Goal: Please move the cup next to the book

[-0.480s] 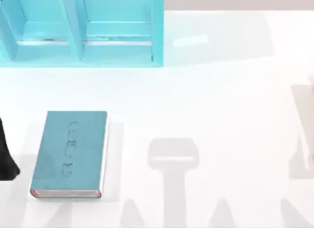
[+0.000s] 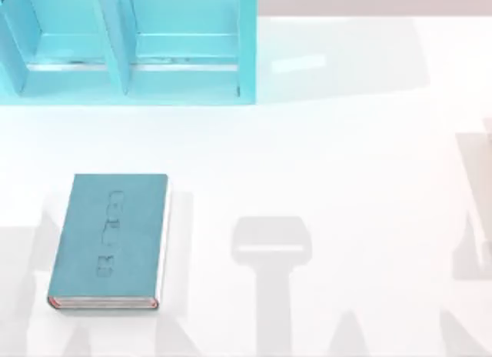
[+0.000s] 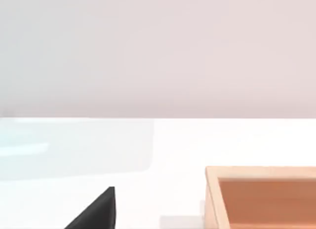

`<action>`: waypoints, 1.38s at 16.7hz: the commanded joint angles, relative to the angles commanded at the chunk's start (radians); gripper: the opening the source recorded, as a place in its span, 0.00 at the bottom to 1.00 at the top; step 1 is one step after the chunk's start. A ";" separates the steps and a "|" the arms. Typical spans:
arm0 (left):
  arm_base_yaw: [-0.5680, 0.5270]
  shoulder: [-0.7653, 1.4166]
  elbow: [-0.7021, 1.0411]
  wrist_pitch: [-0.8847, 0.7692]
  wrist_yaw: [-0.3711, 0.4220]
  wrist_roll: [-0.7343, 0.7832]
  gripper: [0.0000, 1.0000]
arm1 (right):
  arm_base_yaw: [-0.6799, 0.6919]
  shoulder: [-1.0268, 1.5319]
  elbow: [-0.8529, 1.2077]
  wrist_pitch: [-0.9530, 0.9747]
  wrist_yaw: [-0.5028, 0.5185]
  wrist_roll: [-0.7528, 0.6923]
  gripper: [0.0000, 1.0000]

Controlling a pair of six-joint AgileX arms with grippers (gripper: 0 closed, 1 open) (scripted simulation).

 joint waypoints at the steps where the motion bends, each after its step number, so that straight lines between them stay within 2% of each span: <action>1: 0.048 0.057 0.065 -0.055 0.004 0.069 1.00 | 0.000 0.000 0.000 0.000 0.000 0.000 1.00; 6: 0.306 0.431 0.419 -0.384 0.021 0.561 1.00 | 0.000 0.000 0.000 0.000 0.000 0.000 1.00; 11: 0.525 0.878 0.754 -0.728 0.014 1.246 1.00 | 0.000 0.000 0.000 0.000 0.000 0.000 1.00; 15: 0.632 1.199 0.969 -0.927 -0.003 1.731 1.00 | 0.000 0.000 0.000 0.000 0.000 0.000 1.00; 19: 0.679 1.421 1.098 -1.024 -0.014 2.060 1.00 | 0.000 0.000 0.000 0.000 0.000 0.000 1.00; 23: 0.686 1.529 1.162 -1.047 -0.017 2.222 1.00 | 0.000 0.000 0.000 0.000 0.000 0.000 1.00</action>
